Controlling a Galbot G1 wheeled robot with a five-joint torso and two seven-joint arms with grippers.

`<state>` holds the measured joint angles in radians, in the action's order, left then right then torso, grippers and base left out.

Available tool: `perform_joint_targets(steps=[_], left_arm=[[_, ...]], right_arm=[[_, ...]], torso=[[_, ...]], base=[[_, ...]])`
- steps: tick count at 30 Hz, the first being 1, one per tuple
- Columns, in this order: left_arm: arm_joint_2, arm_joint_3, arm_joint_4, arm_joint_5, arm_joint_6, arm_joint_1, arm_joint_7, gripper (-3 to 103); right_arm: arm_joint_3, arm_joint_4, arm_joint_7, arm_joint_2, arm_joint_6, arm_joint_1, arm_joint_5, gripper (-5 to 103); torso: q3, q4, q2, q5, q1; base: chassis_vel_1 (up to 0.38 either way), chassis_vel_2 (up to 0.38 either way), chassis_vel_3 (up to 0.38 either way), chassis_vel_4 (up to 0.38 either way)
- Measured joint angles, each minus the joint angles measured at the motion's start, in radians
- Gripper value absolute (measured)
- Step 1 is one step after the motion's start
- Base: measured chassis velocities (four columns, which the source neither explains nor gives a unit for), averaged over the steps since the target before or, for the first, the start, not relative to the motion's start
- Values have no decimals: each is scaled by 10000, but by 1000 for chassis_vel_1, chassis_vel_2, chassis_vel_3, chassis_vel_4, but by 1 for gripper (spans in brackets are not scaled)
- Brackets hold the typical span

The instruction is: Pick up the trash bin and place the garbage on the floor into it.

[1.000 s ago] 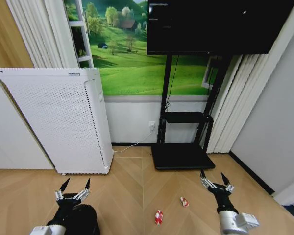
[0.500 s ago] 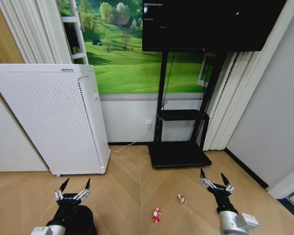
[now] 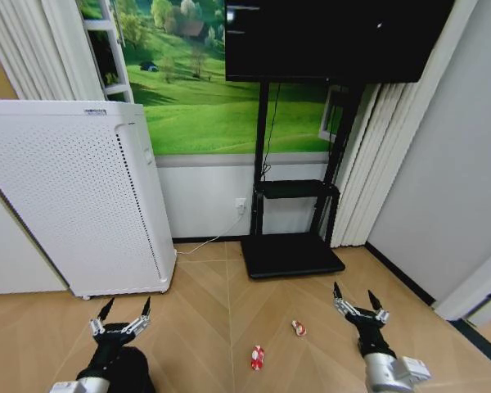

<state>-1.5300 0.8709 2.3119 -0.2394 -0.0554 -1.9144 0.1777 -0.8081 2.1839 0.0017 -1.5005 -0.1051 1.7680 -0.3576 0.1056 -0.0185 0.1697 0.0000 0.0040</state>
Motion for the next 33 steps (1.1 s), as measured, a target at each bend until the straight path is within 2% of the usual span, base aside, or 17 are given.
perform_joint_targets(steps=[2, 4, 13, 20, 24, 26, 27, 29, 30, 31, 32, 33], left_arm=[[-6, 6, -1, 1, -3, -3, -4, 96], [-7, 9, -1, 1, -7, -4, -5, 98], [-13, 17, -2, 3, -9, -18, -35, 99], [-15, 25, -10, -15, -1, -15, -127, 99], [-6, 84, -11, -69, 73, 9, -368, 102], [69, 269, 71, -153, 265, -29, -898, 97], [69, 269, 71, -153, 265, -29, -898, 97], [219, 615, 247, -196, 868, -216, -1511, 100], [326, 883, 363, -544, 1350, -366, -1935, 100], [326, 883, 363, -544, 1350, -366, -1935, 100], [495, 1336, 537, -1357, 2087, -618, -2537, 100], [749, 2009, 708, -2669, 3073, -1024, -3308, 100]], right_arm=[[8, 0, 0, 9, 3, -1, 0, 100], [12, 0, -1, 17, 6, -1, 0, 100], [23, -6, -10, 107, 33, 6, -15, 100], [17, 4, -10, 126, 47, 13, -50, 100], [19, -28, -10, 99, 39, -12, -43, 100], [23, -91, -4, 135, 39, -92, -46, 100], [23, -91, -4, 135, 39, -92, -46, 100], [24, -154, 13, 208, 53, -191, -72, 100], [22, -184, 33, 250, 79, -248, -97, 100], [22, -184, 33, 250, 79, -248, -97, 100], [18, -219, 52, 297, 112, -303, -137, 100], [15, -276, 72, 356, 141, -362, -182, 100]], torso=[[-42, 0, -61, 0, -20], [-64, 0, -90, 0, -26], [-423, 0, -501, 0, -37], [-475, 0, -545, 0, -38], [-473, -1, -541, 0, -39], [-465, -1, -528, -1, -39], [-465, -1, -528, -1, -39], [-457, -1, -517, 0, -39], [-452, 0, -513, -2, -40], [-452, 0, -513, -2, -40], [-449, 0, -507, -2, -39], [-444, 0, -501, 0, -39]], base=[[0, 0, 0, 0], [0, 0, 0, 0], [0, 0, 0, 0], [0, 0, 0, 0], [0, 0, 0, 0], [0, 0, 0, 0], [0, 0, 0, 0], [0, 0, 0, 0], [0, 0, 0, 0], [0, 0, 0, 0], [0, 0, 0, 0], [0, 0, 0, 0]])
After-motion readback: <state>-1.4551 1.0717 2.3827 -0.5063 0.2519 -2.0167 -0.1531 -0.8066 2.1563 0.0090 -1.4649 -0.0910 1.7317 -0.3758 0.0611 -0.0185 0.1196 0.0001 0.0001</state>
